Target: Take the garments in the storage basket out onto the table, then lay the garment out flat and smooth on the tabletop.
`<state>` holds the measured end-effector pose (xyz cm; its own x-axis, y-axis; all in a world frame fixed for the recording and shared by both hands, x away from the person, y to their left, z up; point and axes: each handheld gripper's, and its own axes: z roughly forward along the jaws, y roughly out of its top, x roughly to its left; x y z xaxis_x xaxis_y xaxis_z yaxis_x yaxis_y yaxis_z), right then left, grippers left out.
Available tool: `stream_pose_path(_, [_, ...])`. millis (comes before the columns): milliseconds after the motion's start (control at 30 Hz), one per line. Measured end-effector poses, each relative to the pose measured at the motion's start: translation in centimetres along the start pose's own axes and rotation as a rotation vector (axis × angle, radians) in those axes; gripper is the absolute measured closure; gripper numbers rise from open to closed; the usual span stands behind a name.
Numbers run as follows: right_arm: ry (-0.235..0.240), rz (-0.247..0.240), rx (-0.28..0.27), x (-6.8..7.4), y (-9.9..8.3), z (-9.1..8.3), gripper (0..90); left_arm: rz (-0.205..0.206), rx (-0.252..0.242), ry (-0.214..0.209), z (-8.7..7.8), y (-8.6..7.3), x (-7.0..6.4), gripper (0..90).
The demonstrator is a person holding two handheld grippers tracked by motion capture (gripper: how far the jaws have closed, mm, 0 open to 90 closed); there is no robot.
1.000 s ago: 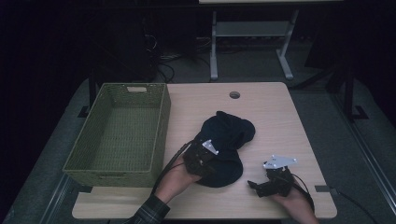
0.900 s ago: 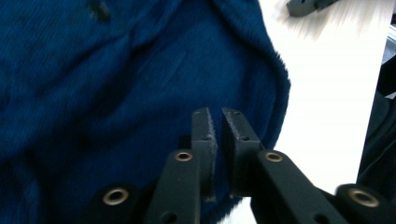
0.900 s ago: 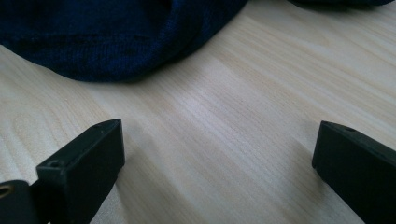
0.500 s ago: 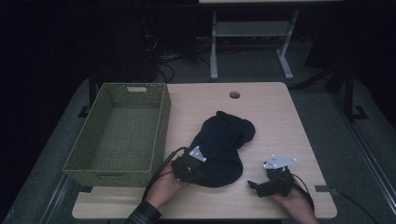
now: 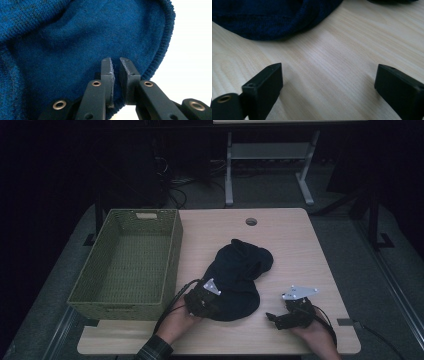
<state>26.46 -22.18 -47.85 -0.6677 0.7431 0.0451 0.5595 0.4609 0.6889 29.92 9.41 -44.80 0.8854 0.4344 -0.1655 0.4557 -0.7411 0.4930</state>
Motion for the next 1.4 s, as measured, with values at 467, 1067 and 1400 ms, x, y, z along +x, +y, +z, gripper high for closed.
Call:
stream_pose_path(467, [0.004,0.046,-0.042,-2.8,2.8,-2.1,14.4,0.016,0.009,0.027,0.0,0.1,-0.3,81.2])
stream_pose_path(1067, [0.001,0.036,-0.11,-6.6,10.3,-2.8,21.2,0.022,0.01,0.032,0.1,0.3,-0.4,81.3])
stream_pose_path(1400, [0.006,0.041,-0.126,-9.0,13.8,-1.4,28.9,0.013,0.008,0.026,0.2,0.3,-0.4,82.6])
